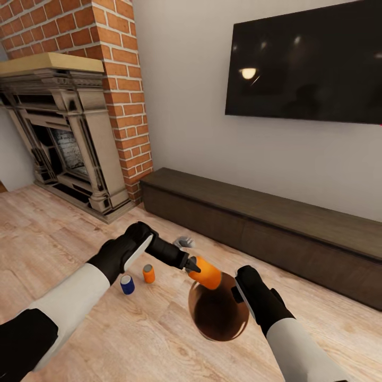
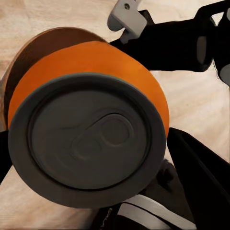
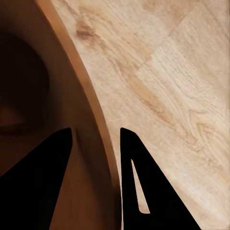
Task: Put the three can of soda from the living room inside the tash can in the kitchen.
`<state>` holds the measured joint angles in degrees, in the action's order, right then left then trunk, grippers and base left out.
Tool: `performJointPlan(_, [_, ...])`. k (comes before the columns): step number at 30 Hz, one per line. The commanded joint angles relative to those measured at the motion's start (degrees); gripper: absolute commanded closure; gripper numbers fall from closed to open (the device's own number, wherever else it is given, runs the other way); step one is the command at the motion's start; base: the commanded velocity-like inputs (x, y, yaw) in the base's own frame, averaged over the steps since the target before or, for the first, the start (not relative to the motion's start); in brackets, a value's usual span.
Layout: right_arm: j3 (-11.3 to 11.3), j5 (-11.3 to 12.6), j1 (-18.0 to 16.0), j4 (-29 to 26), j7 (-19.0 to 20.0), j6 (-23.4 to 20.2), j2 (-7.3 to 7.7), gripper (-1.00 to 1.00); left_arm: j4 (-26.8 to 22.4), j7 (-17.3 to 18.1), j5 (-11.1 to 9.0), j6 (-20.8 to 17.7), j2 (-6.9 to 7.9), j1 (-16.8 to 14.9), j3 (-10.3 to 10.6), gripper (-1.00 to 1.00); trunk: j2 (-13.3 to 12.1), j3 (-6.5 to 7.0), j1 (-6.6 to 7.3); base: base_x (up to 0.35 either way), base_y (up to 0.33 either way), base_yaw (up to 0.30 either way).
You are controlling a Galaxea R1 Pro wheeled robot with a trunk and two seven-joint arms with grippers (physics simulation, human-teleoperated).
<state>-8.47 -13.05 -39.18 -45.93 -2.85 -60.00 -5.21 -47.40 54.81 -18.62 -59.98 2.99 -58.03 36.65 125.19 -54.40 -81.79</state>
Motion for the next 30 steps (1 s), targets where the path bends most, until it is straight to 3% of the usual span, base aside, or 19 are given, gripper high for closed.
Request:
performJointPlan(1, [0.0, 0.6, 0.0, 0.0, 0.2, 0.0, -0.03, 1.0, 0.0, -0.9, -0.1, 0.0, 0.0, 0.0, 0.4, 1.0, 0.0, 0.01, 0.0, 0.0, 0.0, 0.0])
performJointPlan(7, [0.0, 0.6, 0.0, -0.1, 0.1, 0.0, 0.01, 1.0, 1.1, -5.3, 0.0, 0.0, 0.08, 0.0, 1.2, 1.0, 0.0, 0.01, 0.0, 0.0, 0.0, 0.0])
performJointPlan(15, [0.0, 0.5, 0.0, -0.3, 0.1, 0.0, -0.05, 1.0, 3.0, -8.4, 0.0, 0.0, -0.09, 0.0, 2.0, 1.0, 0.0, 0.01, 0.0, 0.0, 0.0, 0.0])
performJointPlan(30, [0.0, 0.5, 0.0, -0.3, 0.1, 0.0, -0.1, 1.0, 3.3, -12.6, 0.0, 0.0, -4.27, 0.6, 5.5, 1.0, 0.0, 0.01, 0.0, 0.0, 0.0, 0.0])
